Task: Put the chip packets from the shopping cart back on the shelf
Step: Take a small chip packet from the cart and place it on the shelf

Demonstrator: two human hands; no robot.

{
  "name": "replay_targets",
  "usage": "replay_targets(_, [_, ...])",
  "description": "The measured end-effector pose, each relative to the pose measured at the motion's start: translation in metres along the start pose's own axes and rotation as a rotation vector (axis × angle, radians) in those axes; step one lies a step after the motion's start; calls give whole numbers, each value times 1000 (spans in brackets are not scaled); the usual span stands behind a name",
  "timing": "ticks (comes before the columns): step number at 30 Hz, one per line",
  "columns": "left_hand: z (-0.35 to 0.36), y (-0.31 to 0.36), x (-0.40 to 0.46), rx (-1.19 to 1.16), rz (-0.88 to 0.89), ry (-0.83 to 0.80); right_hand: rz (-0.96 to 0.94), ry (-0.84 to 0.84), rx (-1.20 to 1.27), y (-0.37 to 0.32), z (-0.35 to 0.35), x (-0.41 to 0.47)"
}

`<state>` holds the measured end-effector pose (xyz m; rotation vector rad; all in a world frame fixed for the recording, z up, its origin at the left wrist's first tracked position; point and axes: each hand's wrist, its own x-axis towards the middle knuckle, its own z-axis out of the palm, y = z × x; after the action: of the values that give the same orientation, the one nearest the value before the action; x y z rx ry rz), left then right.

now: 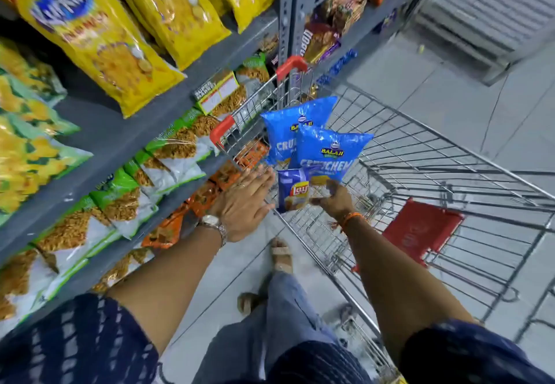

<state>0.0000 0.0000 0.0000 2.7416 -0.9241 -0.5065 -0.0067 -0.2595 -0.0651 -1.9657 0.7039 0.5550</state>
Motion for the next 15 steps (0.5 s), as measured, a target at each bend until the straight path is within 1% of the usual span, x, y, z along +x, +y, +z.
replay_targets(2, [5,-5,8,25,21,36,35,-83,43,1,8,13])
replay_targets(9, [27,-13,19,67,103,308,35,-176,88,-1,37,55])
replay_targets(12, [29,-16,25,52,157,409,60,-177,144,6,47,62])
replay_targets(15, [31,-18,27,29,171,460,74,-181,198,15,55,70])
